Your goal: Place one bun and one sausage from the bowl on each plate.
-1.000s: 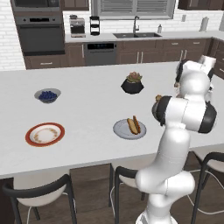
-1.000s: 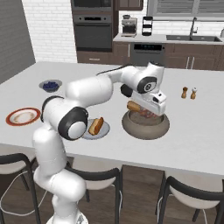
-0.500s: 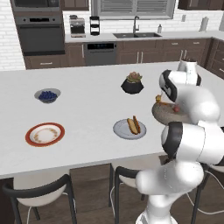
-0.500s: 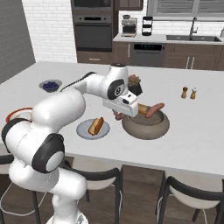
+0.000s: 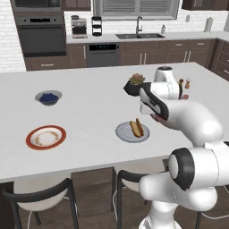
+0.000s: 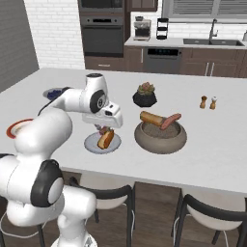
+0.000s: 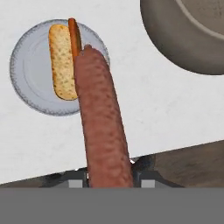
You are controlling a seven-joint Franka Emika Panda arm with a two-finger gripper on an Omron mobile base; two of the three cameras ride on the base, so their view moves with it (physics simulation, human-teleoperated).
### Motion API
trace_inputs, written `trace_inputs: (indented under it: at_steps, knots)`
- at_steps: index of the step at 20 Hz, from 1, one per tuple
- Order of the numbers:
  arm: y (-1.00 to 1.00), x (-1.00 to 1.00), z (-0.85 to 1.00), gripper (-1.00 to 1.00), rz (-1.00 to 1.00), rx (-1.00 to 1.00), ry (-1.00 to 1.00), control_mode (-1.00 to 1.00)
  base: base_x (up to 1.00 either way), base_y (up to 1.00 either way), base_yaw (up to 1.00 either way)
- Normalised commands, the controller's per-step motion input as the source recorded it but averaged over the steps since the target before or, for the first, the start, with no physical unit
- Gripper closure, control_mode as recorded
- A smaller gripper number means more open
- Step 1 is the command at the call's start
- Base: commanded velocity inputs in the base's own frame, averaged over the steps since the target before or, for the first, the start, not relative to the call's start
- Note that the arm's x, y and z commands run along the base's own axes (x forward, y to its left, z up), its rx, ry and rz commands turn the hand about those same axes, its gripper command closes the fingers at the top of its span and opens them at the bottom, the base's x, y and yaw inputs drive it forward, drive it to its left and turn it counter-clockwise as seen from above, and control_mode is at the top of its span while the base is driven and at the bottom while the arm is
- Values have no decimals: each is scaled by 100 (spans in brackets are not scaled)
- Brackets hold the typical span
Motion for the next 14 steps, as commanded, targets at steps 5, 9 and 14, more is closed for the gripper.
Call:
trace_inputs:
  at_steps: [5,9,14]
  knots:
    - [100,0,1,100,24,0,8,-100,0,0,0]
    - [78,8,-3,100,17,0,1,-100,0,0,0]
    - [12,38,-20,100,1,0,-1,-100,0,0,0]
